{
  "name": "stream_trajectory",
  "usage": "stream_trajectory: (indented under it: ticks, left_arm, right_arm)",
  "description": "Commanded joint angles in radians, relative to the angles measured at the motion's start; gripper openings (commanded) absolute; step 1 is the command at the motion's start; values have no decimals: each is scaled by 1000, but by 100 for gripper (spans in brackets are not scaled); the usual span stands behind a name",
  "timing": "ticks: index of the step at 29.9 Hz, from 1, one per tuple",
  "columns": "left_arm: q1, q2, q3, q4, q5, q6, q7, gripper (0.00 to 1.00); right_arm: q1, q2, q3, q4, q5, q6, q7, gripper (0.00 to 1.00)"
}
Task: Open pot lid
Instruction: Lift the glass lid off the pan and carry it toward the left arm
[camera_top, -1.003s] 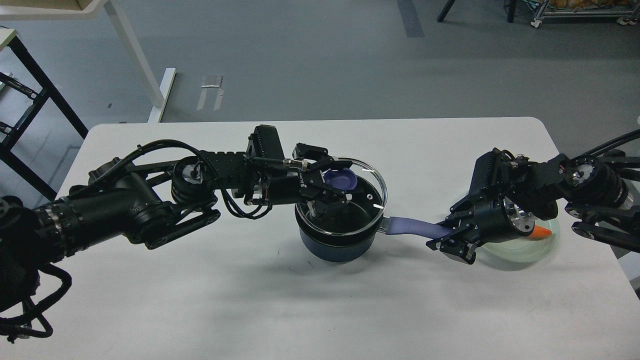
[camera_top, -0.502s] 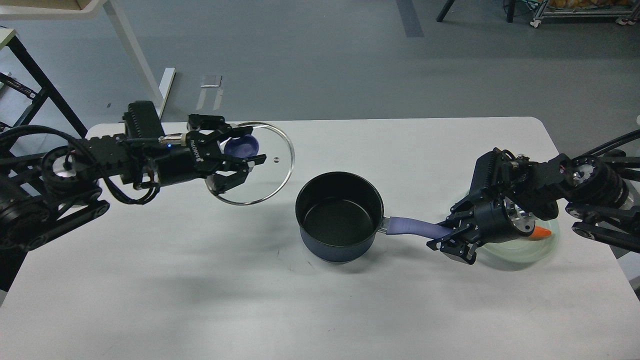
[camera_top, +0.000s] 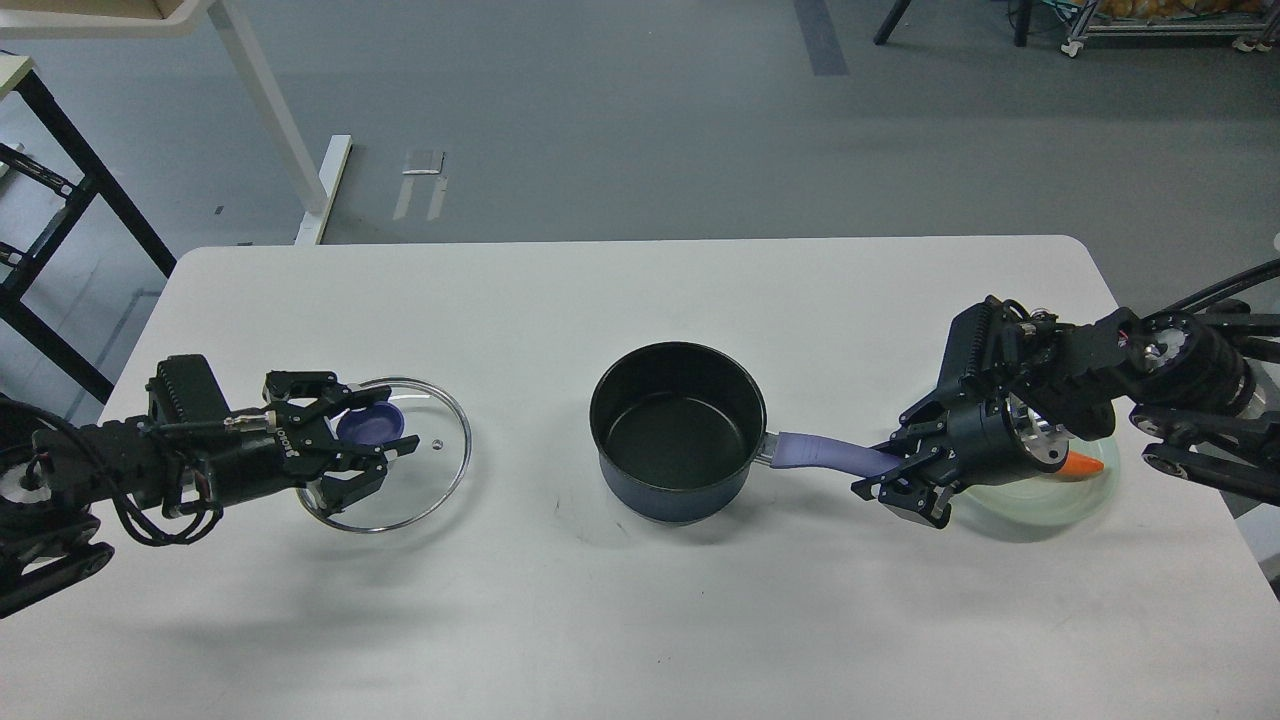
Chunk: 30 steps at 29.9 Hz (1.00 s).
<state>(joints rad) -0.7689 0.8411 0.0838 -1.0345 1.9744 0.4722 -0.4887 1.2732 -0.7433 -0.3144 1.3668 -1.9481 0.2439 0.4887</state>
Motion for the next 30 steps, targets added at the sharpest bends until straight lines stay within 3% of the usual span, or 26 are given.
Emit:
stream_trajectory:
  ticks: [1,11,17,18,20,22,26,30]
  left_arm:
    - [6,-31,24,57,0,16,0,44]
    - [10,-43,43,102,0,16,0,49]
    - [10,-43,43,102,-2,16,0,59]
    - [11,-45,43,102,-2,16,0,65]
    - [10,-45,43,100,-5,16,0,86]
    - [10,-45,42,97,-21,16,0,96]
    - [8,-34,42,73,-94,16,0,99]
    - [-3,12,39,-28,-169,16,0,99]
  right_arm:
    - [0,-1,0,0,0,0,0,37]
    - [2,1,0,0,0,0,0,36]
    - [2,1,1,0,0,0,0,37]
    - [2,1,0,0,0,0,0,37]
    - [2,1,0,0,0,-2,0,37]
    - [2,1,0,0,0,-2,0,37]
    - [2,1,0,0,0,-2,0,37]
    - [2,1,0,0,0,-2,0,37]
